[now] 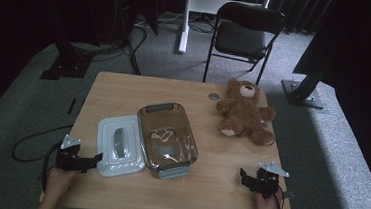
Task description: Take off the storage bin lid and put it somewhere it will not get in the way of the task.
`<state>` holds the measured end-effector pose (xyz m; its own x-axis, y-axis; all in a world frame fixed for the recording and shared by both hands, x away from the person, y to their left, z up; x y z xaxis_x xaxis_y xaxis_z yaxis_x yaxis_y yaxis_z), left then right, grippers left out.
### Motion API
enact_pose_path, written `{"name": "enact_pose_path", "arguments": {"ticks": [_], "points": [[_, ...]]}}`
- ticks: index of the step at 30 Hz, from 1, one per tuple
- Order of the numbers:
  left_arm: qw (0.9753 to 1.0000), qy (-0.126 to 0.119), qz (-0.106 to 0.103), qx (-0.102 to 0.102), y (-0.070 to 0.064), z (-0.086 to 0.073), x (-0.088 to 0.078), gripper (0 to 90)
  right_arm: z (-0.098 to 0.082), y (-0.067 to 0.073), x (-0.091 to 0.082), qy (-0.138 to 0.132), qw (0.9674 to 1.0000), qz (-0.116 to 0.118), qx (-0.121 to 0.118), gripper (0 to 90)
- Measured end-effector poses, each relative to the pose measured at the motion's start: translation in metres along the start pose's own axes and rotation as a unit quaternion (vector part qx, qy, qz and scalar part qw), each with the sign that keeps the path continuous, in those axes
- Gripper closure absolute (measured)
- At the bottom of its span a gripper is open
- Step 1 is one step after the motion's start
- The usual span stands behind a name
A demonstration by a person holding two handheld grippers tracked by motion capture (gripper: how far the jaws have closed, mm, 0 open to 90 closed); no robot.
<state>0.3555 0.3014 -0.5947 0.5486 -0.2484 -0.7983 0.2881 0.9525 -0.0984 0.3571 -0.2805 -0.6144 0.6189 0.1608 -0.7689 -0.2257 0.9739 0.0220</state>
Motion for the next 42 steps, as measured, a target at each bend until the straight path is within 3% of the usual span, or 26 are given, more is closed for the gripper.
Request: {"name": "enact_pose_path", "arguments": {"ticks": [4,10,15,19,23,26,28,30,34,38,39,41,42], "points": [[0.9995,-0.008,0.007,-0.028,0.009,-0.004,-0.002,0.6,0.0,-0.001,-0.002,-0.008,0.9999,0.004,0.006,14.3],[0.999,-0.004,0.026,-0.037,0.019,-0.009,0.002,0.6,0.0,-0.001,-0.001,-0.005,1.0,-0.007,-0.001,14.3],[0.9987,0.017,0.032,-0.035,0.02,-0.017,0.011,0.6,0.001,-0.001,-0.002,-0.008,0.9999,-0.008,0.001,14.3],[0.9984,0.02,0.045,-0.029,0.021,-0.018,0.013,0.9,0.001,-0.001,-0.002,-0.008,1.0,-0.004,-0.002,14.3],[0.9969,0.031,0.068,-0.022,0.021,-0.018,0.015,0.8,0.007,-0.002,-0.004,-0.006,0.9999,0.005,0.006,14.3],[0.9959,0.037,0.08,-0.018,0.019,-0.019,0.016,0.8,0.017,-0.003,-0.007,-0.009,0.9998,0.011,0.012,15.0],[0.9959,0.036,0.081,-0.019,0.019,-0.018,0.016,0.8,0.028,-0.003,-0.014,-0.033,0.999,0.025,0.018,18.1],[0.9959,0.036,0.081,-0.019,0.019,-0.018,0.016,0.8,0.036,-0.004,-0.018,-0.038,0.9983,0.039,0.018,18.1],[0.9959,0.036,0.081,-0.019,0.019,-0.018,0.016,0.8,0.056,-0.009,-0.021,-0.049,0.9981,0.026,0.027,16.2],[0.9959,0.036,0.081,-0.02,0.019,-0.018,0.016,0.8,0.081,-0.016,-0.024,-0.046,0.9968,0.003,0.065,12.6],[0.9959,0.036,0.081,-0.02,0.019,-0.018,0.016,0.8,0.088,-0.017,-0.025,-0.044,0.9961,0.005,0.076,12.6],[0.9958,0.036,0.081,-0.021,0.019,-0.018,0.016,0.8,0.104,-0.013,-0.028,-0.06,0.9945,0.034,0.079,12.2],[0.9958,0.036,0.081,-0.021,0.019,-0.018,0.016,0.8,0.111,-0.013,-0.028,-0.06,0.9948,0.024,0.078,12.1]]}}
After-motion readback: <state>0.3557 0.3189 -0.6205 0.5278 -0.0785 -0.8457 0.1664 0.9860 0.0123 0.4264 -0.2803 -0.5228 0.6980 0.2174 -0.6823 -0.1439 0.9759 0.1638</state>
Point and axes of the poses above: each handheld gripper's, and its own axes: x roughly forward along the jaws, z roughly out of its top, y roughly to its left, the point moved 9 cm from there along x, roughly forward along the jaws, and after that the axes turned 12 degrees about y, right-handed, at the moved point
